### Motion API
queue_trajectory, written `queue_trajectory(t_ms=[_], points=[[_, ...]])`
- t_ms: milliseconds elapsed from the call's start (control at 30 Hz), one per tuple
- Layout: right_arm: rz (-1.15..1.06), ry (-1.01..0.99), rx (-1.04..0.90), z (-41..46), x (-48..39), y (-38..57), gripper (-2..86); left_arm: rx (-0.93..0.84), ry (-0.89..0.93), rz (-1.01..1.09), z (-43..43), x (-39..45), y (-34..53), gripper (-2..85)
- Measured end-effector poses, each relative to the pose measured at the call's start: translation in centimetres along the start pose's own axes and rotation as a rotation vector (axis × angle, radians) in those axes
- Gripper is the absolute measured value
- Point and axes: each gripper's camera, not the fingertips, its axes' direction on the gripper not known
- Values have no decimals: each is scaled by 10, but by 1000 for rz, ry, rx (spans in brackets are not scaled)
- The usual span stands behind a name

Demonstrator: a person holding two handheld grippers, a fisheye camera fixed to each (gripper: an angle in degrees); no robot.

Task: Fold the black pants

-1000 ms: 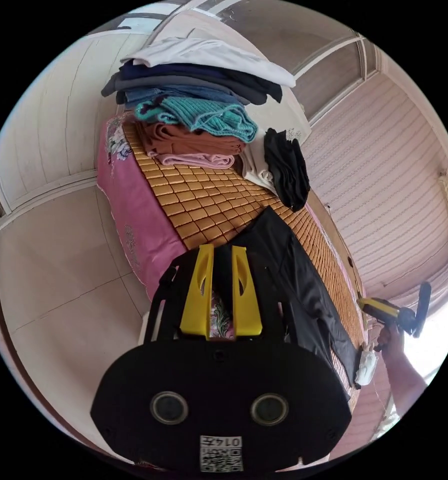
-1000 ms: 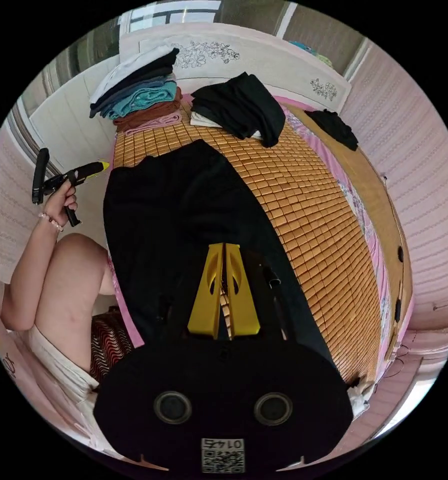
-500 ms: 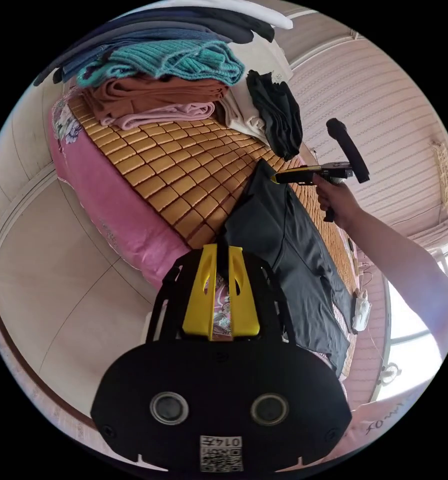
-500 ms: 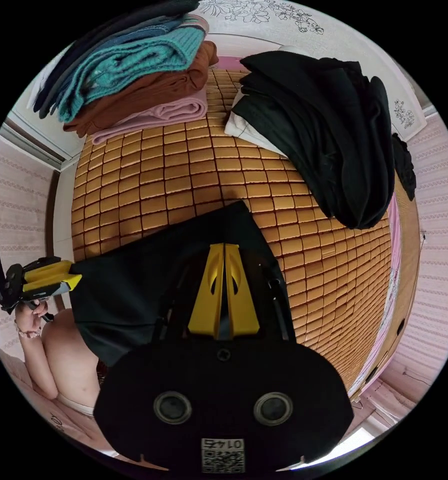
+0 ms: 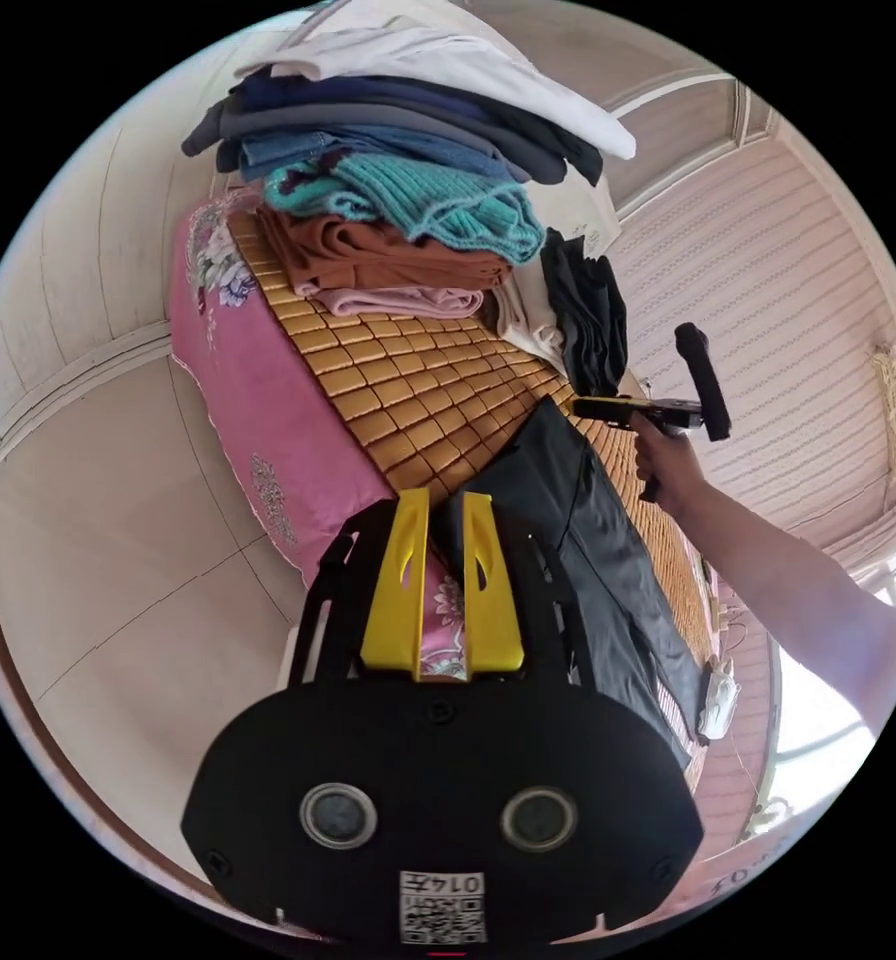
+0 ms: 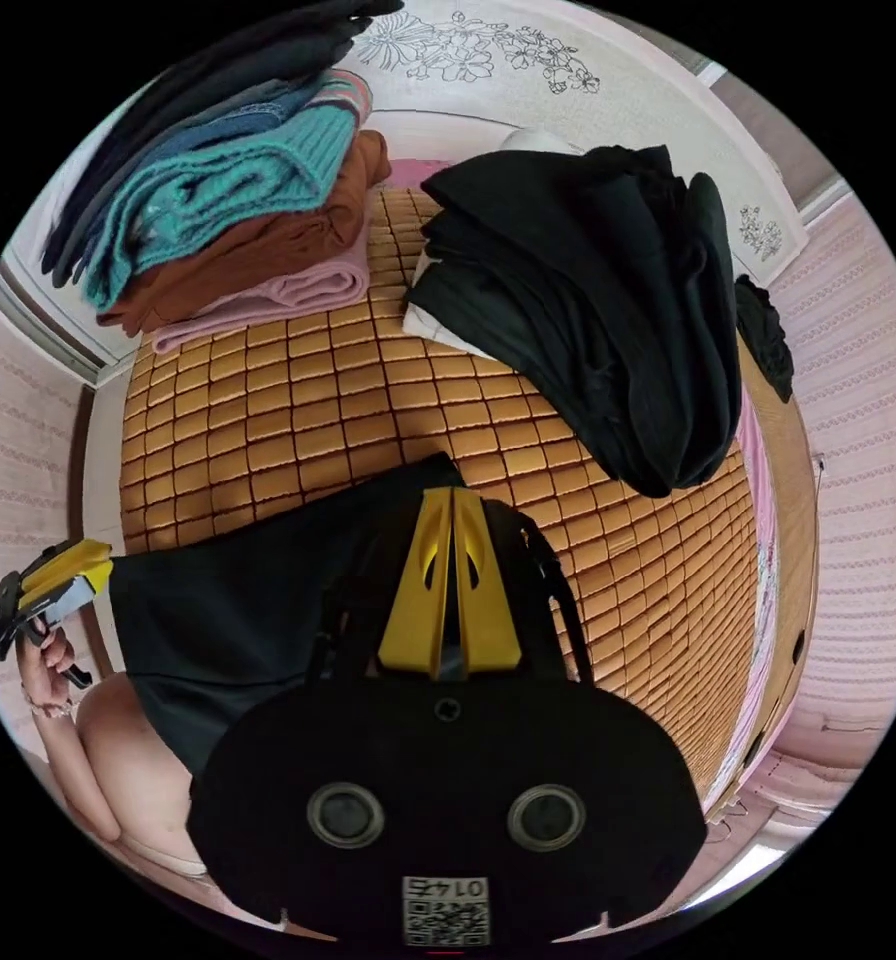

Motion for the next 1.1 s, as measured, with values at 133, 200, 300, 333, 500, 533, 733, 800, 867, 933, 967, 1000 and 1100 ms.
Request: queue_trajectory(t_ms=[133,200,300,333,500,533,733,800,867,933,967,1000,1100], points=[[-69,52,-59,14,-17,5,-9,41,18,74,-11,5,-2,80],[-49,71,-63,15,-19,8,-9,-47,37,62,2,1,-6,75],[-95,107,-110,15,-23,11,-9,-148,36,52,19,-2,-10,24],[-113,109,-129,14,-23,14,-9,-151,22,65,20,0,-11,3],[-34,3,-150,10,-3,33,-9,-116,-56,54,17,3,-17,-6],[-12,-29,-144,9,2,40,-9,-103,-57,33,17,2,-18,-5],[9,-136,15,-24,18,119,-9,-54,-57,-23,10,2,-20,42],[64,-170,133,-48,28,167,-8,-2,-102,-46,1,4,-20,46],[118,-195,208,-72,39,225,-7,127,-213,-65,-19,12,-16,44],[193,-188,273,-105,54,317,-5,218,-223,-45,-32,22,-13,45],[222,-173,277,-112,58,342,-5,252,-222,-34,-35,27,-12,46],[300,-135,274,-127,66,393,-4,258,-216,-30,-35,29,-12,47],[570,-37,234,-161,81,532,-3,218,-129,-45,-26,31,-15,60]])
